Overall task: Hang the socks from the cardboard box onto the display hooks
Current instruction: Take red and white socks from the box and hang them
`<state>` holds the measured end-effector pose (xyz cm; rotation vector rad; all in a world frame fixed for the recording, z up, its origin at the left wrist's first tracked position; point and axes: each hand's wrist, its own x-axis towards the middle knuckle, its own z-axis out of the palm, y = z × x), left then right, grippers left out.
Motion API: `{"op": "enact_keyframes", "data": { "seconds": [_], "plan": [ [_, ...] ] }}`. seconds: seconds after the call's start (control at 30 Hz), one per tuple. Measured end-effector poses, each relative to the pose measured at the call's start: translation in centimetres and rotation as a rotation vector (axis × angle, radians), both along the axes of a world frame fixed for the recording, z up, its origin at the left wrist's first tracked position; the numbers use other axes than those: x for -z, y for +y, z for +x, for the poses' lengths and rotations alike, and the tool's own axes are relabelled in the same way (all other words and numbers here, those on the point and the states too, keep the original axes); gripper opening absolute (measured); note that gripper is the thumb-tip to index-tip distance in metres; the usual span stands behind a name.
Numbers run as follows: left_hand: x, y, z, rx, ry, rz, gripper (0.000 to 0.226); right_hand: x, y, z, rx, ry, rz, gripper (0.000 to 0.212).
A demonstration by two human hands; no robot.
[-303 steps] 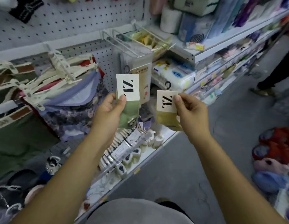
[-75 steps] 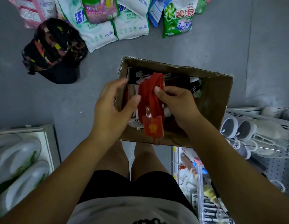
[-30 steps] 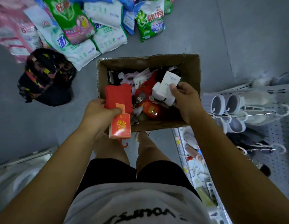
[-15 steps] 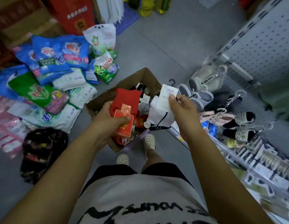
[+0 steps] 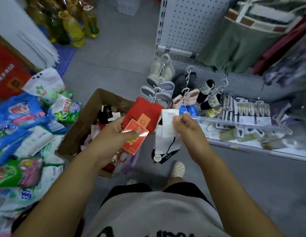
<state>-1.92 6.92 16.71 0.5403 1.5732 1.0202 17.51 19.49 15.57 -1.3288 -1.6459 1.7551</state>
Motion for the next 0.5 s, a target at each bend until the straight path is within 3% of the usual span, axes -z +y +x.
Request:
{"op": "enact_keyframes", "data": {
  "seconds": [0.17,0.5],
  "plan": [
    [-1.0,3.4,3.0,0.206,0.075,-0.007,0.037,-1.7,2.8,6.6,0.115,0.107,0.035,0.031],
    [-4.5,14.8,18.5,0.992,0.423,0.030,0.027,-3.8,8.3,23.9,-0.242,-0.097,0.245,0.015]
  ]
}}
